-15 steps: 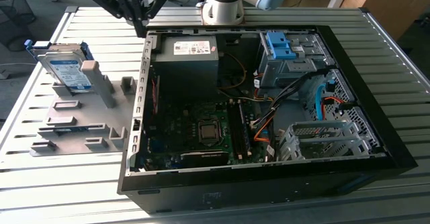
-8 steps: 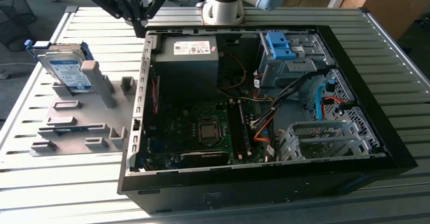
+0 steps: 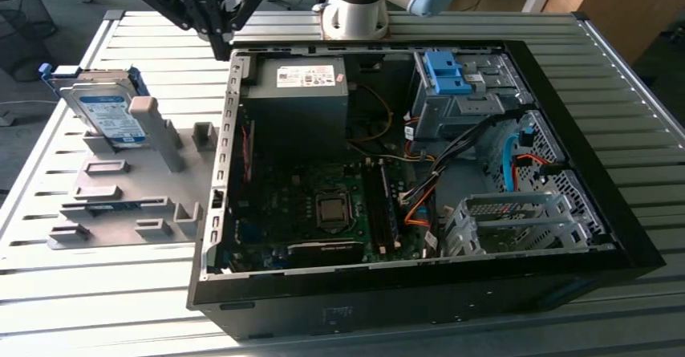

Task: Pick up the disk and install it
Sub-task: 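Reach for the disk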

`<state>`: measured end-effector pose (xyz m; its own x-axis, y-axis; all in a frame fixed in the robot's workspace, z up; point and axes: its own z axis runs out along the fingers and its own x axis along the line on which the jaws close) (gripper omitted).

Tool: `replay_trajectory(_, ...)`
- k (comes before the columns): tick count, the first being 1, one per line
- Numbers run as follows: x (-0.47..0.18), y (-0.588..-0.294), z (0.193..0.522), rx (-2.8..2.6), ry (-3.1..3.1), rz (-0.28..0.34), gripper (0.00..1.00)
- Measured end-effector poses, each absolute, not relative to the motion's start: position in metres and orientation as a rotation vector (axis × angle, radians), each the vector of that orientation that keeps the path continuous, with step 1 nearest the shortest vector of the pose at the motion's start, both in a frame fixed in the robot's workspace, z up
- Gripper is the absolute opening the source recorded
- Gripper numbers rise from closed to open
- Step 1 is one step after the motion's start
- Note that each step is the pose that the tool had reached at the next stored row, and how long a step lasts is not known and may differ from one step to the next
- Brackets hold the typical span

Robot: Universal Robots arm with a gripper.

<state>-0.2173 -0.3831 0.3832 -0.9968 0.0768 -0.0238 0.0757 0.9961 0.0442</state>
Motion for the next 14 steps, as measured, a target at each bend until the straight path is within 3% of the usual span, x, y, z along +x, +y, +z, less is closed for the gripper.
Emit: replay_trajectory(14,-0.2204,-0.383,0.3823,0.119,3.113,0.067,0.11)
